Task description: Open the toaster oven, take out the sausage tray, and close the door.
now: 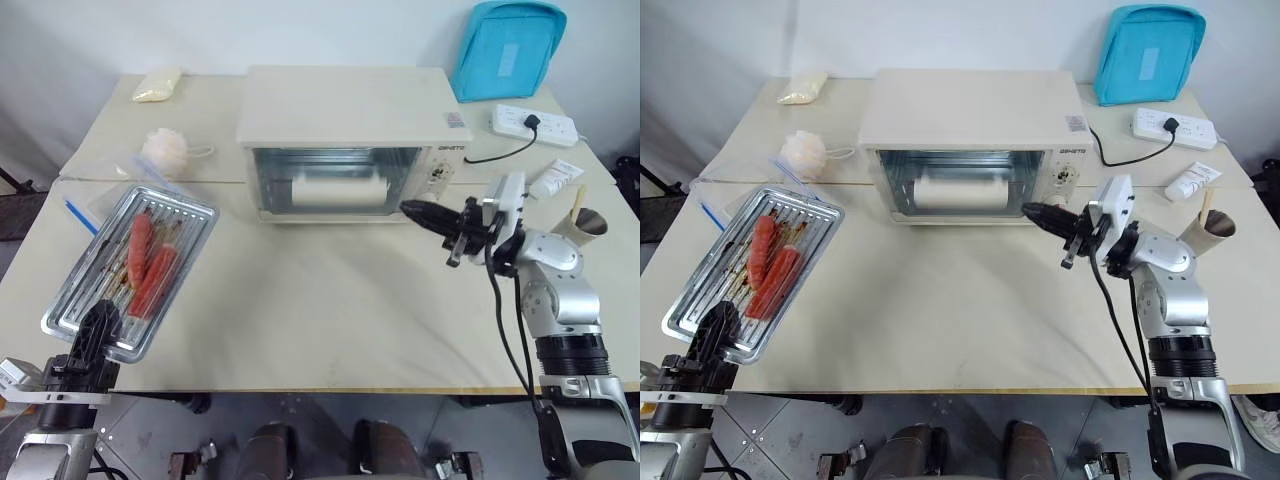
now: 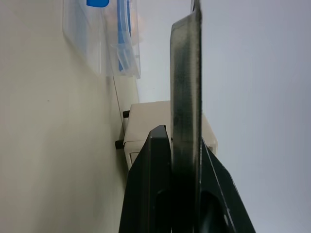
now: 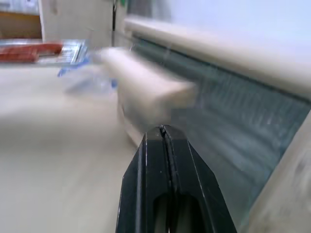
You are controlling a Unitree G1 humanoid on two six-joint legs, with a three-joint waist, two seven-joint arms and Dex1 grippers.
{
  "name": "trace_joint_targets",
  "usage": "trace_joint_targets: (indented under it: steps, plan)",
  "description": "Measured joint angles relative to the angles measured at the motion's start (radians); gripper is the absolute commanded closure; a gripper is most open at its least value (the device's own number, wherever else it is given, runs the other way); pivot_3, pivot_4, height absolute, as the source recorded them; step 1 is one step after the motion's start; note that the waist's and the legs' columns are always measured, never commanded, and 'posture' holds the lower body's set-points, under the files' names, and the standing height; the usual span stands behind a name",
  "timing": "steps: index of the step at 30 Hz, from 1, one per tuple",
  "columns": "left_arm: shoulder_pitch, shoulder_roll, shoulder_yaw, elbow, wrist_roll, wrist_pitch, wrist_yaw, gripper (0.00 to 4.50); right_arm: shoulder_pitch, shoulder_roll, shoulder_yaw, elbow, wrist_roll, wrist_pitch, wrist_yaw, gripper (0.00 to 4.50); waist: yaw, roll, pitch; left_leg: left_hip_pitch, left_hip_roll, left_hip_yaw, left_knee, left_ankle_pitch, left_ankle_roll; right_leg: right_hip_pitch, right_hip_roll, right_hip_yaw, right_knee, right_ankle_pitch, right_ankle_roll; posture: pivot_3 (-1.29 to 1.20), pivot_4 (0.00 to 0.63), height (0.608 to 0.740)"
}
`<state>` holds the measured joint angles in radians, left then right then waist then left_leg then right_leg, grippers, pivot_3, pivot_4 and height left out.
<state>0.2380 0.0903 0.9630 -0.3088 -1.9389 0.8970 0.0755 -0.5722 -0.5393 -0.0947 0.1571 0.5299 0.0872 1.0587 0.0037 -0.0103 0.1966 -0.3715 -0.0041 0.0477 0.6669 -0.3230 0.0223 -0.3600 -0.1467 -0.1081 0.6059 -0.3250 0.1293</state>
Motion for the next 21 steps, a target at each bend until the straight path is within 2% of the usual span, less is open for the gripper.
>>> trace_joint_targets:
  steps: [3,6,10,13,16,18,21]
  plan:
    - [0.010,0.037,-0.021,0.000,0.000,0.028,-0.009,4.50,0.010,0.000,-0.007,-0.042,0.048,0.068,0.001,4.49,0.002,0.000,0.000,-0.001,-0.001,0.000,0.000,0.000,0.001,-0.001,0.000,0.000,0.000,0.000,0.000,0.00,0.150,0.740]
    - [0.019,0.077,-0.048,0.001,0.000,0.070,-0.050,4.50,0.080,-0.060,-0.031,-0.116,0.070,0.110,0.038,3.96,0.012,0.000,0.000,-0.001,-0.001,0.000,0.000,-0.001,0.002,0.000,0.000,0.000,-0.002,0.000,0.000,0.00,0.150,0.740]
    - [0.048,0.178,-0.099,0.020,-0.001,0.136,-0.095,4.50,0.219,-0.127,-0.043,-0.208,0.068,0.112,0.087,2.67,0.018,0.000,0.000,-0.001,0.000,0.001,0.000,-0.002,0.002,0.000,0.000,0.000,-0.003,0.000,0.000,0.00,0.150,0.740]
    - [0.057,0.281,-0.181,0.064,0.000,0.200,-0.128,4.50,0.332,-0.169,-0.074,-0.279,0.063,0.108,0.101,1.69,0.019,0.001,0.001,0.000,0.000,0.002,0.000,-0.002,0.002,0.000,0.000,0.001,-0.003,0.000,0.000,0.00,0.150,0.740]
    - [-0.001,0.399,-0.281,0.139,-0.001,0.252,-0.138,4.50,0.484,-0.211,-0.122,-0.362,0.034,0.054,0.128,0.73,0.025,0.002,0.001,0.001,0.000,0.001,0.000,-0.002,0.001,0.000,0.000,0.001,-0.004,0.000,0.000,0.00,0.150,0.740]
    - [-0.093,0.484,-0.376,0.207,0.000,0.283,-0.130,4.50,0.579,-0.191,-0.166,-0.397,0.036,-0.003,0.136,0.06,0.034,0.002,0.001,0.001,-0.001,0.000,0.000,-0.002,0.001,0.000,0.000,0.001,-0.004,0.000,0.000,0.00,0.150,0.740]
    - [-0.225,0.551,-0.503,0.287,-0.002,0.320,-0.131,4.50,0.673,-0.179,-0.218,-0.433,0.051,-0.021,0.132,0.03,0.023,0.003,0.001,0.001,-0.002,0.002,-0.001,-0.002,0.001,0.000,0.000,0.003,0.000,0.000,0.001,0.00,0.150,0.740]
